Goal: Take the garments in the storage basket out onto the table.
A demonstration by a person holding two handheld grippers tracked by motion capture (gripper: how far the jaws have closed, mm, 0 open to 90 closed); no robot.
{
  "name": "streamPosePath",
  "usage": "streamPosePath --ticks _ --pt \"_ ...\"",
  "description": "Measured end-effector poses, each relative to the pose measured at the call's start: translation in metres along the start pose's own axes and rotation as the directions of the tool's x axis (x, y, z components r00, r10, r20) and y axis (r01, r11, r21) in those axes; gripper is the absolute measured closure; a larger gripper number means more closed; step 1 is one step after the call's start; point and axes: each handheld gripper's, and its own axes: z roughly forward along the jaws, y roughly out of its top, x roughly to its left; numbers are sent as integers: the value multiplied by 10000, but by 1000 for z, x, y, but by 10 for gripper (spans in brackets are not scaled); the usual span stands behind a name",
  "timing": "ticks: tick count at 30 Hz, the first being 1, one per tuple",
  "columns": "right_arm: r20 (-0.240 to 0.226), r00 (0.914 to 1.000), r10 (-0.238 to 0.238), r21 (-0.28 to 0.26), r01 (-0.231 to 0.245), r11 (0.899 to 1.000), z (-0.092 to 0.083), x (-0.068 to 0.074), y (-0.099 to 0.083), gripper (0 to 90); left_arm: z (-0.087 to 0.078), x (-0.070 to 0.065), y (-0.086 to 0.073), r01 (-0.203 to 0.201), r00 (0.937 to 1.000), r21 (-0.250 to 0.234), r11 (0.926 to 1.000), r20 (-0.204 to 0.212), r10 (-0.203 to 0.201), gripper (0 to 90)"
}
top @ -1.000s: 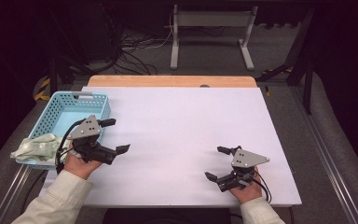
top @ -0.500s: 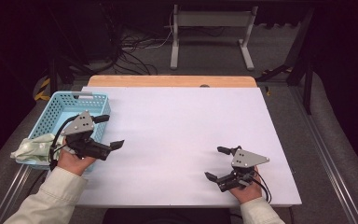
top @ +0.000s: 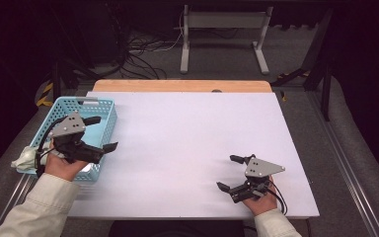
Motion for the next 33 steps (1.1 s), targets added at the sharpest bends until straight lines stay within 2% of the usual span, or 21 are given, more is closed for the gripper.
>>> streamPosePath --ticks 14,19,27,33 --pt "3 10000 0 13 0 10000 0 0 0 18 -25 20 -10 333 9968 268 9991 -733 -312 21" --pt "5 10000 -16 14 16 10000 0 0 0 17 -35 28 -15 501 9937 334 9982 -1022 -464 21" --pt "4 10000 -41 38 40 10000 1 0 0 18 -45 42 -24 1026 9874 250 9944 -1238 -988 21" --pt "-15 10000 -37 38 37 10000 1 0 0 17 -52 49 -31 1154 9825 336 9927 -1512 -1091 21"
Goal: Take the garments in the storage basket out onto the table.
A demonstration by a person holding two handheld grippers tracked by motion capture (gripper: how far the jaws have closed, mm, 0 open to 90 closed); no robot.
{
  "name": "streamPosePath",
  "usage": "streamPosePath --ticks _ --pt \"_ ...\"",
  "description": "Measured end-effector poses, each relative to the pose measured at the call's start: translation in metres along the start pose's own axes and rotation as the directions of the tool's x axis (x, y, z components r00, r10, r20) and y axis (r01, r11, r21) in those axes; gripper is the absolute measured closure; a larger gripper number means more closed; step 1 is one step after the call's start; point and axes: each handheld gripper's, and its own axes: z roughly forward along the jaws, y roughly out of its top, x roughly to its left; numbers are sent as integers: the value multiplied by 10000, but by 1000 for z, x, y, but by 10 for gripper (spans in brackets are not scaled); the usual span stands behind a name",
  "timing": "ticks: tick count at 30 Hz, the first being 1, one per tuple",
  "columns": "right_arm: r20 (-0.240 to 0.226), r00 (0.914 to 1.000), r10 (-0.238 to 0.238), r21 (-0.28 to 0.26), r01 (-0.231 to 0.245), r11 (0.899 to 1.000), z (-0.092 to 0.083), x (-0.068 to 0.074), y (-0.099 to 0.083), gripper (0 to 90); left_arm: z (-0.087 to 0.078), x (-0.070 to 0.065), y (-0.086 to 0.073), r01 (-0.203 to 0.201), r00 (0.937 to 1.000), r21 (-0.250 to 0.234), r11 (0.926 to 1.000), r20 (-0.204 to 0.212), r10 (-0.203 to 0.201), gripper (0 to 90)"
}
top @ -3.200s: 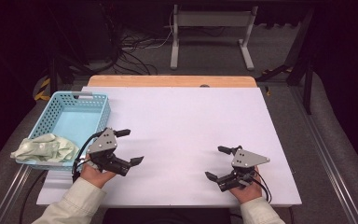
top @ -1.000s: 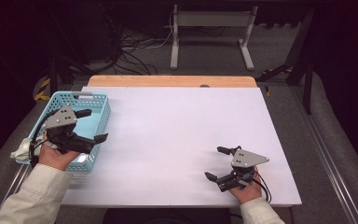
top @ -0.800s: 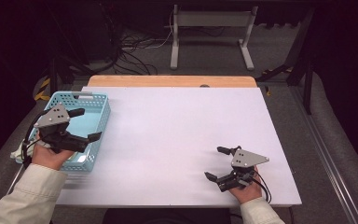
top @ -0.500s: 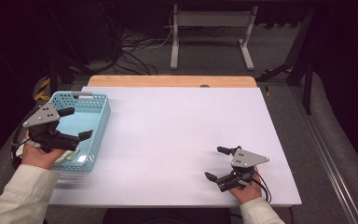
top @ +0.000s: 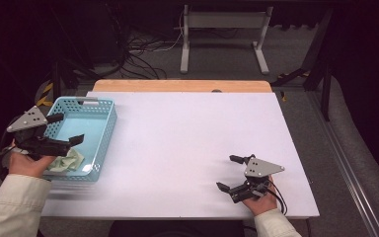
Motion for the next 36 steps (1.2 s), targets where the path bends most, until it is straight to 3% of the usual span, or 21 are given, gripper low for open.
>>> streamPosePath --ticks 13,26,36 --pt "-8 10000 1 6 -1 10000 0 0 0 18 -6 21 -16 535 9975 385 9978 -477 -516 22" --pt "-20 10000 16 38 -16 10000 1 0 0 17 -12 40 -35 1159 9903 860 9895 -871 -1085 26" --pt "-33 10000 16 55 -16 10000 1 0 0 18 -18 48 -44 1344 9870 1086 9850 -1033 -1233 32"
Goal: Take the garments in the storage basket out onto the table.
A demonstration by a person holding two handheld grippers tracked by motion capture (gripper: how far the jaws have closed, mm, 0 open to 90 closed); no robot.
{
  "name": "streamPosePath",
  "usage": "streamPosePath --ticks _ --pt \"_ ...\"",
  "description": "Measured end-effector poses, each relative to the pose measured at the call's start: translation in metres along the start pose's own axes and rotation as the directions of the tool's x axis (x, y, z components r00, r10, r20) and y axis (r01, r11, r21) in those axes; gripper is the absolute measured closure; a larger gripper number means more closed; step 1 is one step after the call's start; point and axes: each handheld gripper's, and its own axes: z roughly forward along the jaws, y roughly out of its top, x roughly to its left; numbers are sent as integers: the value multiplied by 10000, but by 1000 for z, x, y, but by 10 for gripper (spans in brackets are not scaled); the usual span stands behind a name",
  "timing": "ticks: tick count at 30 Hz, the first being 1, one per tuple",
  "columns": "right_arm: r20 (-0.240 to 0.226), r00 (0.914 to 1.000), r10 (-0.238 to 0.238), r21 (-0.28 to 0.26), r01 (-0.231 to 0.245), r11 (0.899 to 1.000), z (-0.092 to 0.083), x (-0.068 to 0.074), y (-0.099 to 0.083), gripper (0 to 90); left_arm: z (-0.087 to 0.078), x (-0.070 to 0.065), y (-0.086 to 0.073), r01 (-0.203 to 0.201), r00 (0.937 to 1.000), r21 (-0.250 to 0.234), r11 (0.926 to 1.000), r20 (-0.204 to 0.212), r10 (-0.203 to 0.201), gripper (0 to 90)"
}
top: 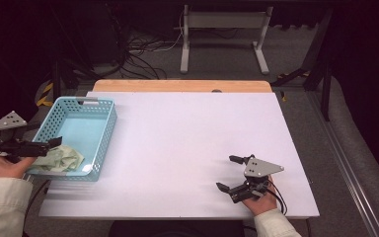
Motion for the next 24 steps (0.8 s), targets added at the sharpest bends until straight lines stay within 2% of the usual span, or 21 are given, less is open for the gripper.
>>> streamPosePath --ticks 13,20,24 --pt "-22 10000 -5 30 5 10000 1 0 0 17 -7 3 -9 71 10000 348 9994 -68 -69 39" --pt "-32 10000 15 62 -15 10000 1 0 0 18 -10 7 -14 157 9999 801 9967 -72 -152 42" --pt "-26 10000 35 96 -34 9999 1 0 0 17 -10 11 -19 249 9997 1178 9927 -71 -243 52"
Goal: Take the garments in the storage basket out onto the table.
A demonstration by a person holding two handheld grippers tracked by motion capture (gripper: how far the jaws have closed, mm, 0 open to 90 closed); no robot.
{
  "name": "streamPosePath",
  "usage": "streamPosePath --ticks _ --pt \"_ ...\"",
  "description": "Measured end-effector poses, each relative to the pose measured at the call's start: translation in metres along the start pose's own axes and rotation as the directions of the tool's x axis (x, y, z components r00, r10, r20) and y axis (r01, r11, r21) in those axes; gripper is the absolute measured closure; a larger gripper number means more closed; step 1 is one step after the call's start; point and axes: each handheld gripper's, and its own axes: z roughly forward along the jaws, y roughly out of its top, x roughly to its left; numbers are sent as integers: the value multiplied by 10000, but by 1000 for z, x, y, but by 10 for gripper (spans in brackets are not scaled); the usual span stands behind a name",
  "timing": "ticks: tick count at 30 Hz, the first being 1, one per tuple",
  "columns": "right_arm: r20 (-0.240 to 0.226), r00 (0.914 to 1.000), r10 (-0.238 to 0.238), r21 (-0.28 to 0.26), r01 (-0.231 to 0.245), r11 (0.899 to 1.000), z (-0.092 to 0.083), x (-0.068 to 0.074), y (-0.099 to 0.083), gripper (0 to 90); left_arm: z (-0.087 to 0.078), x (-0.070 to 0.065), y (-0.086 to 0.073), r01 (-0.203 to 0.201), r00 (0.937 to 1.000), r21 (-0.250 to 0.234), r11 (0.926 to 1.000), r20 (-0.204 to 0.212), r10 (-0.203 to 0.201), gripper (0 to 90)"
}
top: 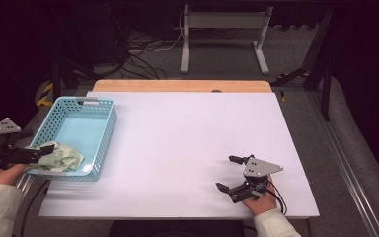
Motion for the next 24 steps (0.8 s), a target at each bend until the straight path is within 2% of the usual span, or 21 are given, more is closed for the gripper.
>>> streamPosePath --ticks 3,7,14,18,24 --pt "-3 10000 6 7 -6 10000 0 0 0 18 0 1 -3 138 9999 346 9993 18 -139 64" --pt "-10 10000 8 11 -8 10000 0 0 0 18 0 2 -3 66 9999 910 9958 -118 -56 66" --pt "-59 10000 26 27 -26 10000 0 0 0 18 3 2 -5 41 9999 1534 9881 -144 -19 95" --pt "-59 10000 17 25 -17 10000 0 0 0 18 6 1 -3 -71 9996 2014 9795 -258 126 121" --pt "-113 9999 35 3 -35 10000 0 0 0 17 10 2 -5 -35 9997 2424 9702 -237 95 159"
